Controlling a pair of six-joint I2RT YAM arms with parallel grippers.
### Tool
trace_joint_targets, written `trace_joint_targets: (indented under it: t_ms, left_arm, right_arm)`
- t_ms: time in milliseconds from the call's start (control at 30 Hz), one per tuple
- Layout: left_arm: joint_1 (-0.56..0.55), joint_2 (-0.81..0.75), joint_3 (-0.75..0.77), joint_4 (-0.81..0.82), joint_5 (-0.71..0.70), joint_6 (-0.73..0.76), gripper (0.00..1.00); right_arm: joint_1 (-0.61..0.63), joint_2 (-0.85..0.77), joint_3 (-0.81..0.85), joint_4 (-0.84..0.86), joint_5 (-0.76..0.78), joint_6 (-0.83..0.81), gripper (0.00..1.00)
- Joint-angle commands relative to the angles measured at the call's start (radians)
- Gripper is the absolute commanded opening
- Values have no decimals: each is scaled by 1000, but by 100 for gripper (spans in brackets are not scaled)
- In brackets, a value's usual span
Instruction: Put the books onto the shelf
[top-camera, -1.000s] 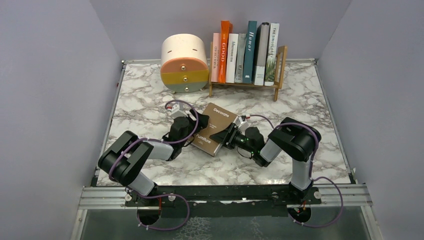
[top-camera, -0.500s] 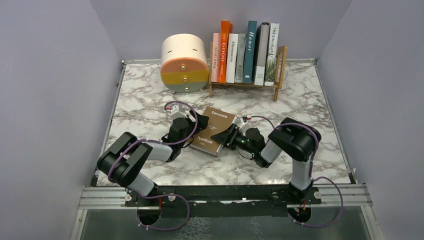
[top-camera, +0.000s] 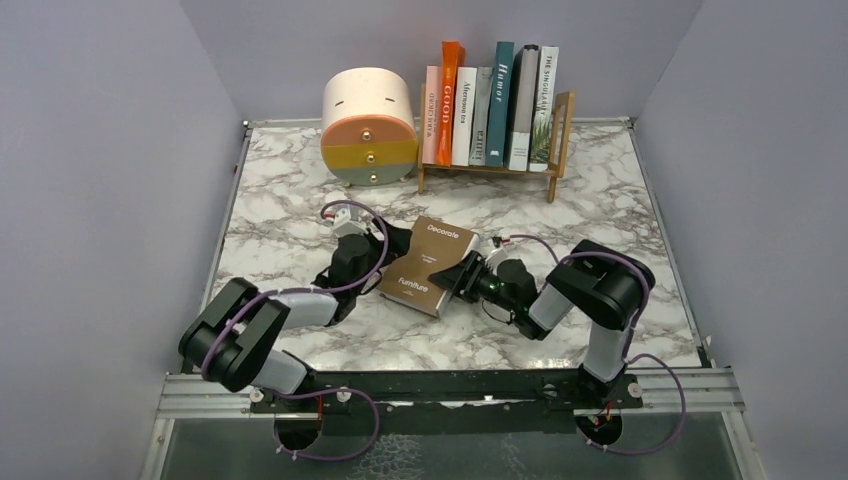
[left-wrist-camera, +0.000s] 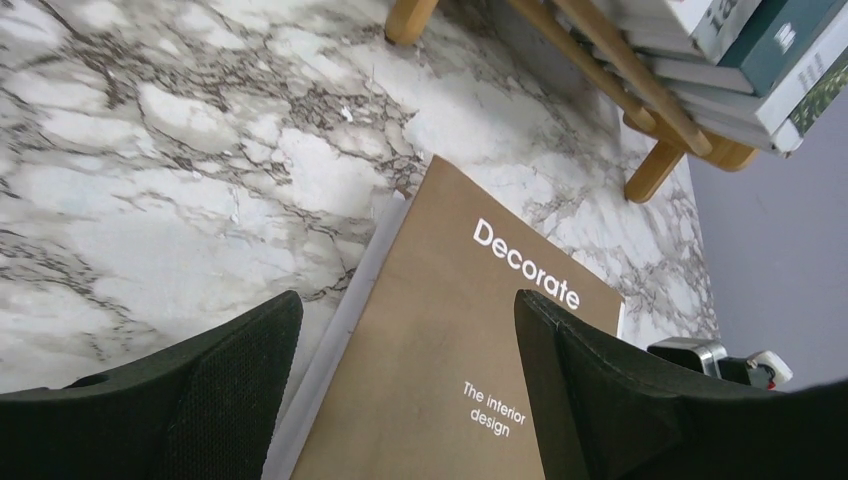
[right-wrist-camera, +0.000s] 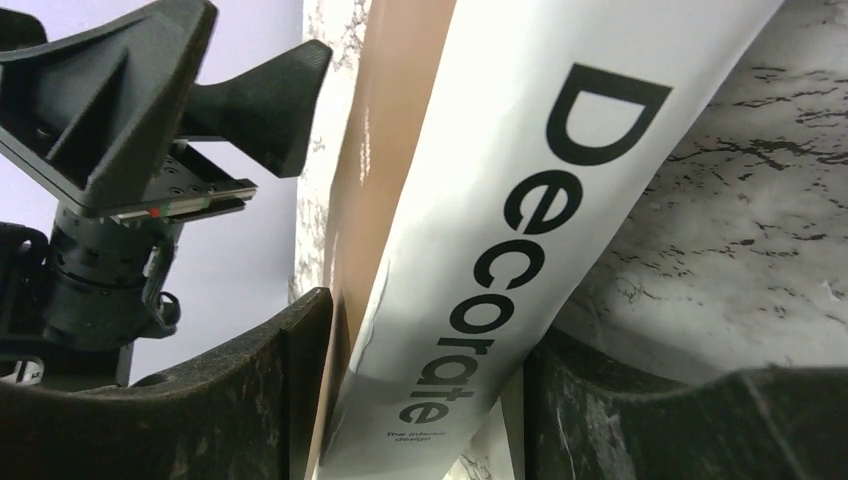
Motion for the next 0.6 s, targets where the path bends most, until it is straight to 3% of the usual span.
trace_joint_targets:
  t_ms: [0,400,567]
  left_arm:
    - [16,-135,1,-127,-93,57,72]
    - [24,-394,5,-362,-227,137,74]
    - [25,-417,42,-456,-253,163,75]
  right_arm:
    - [-9,-78,-33,-34,62,-48,56]
    - [-11,-243,-28,-167,124,-136,42]
    - [-11,-389,6,-357,179,-232,17]
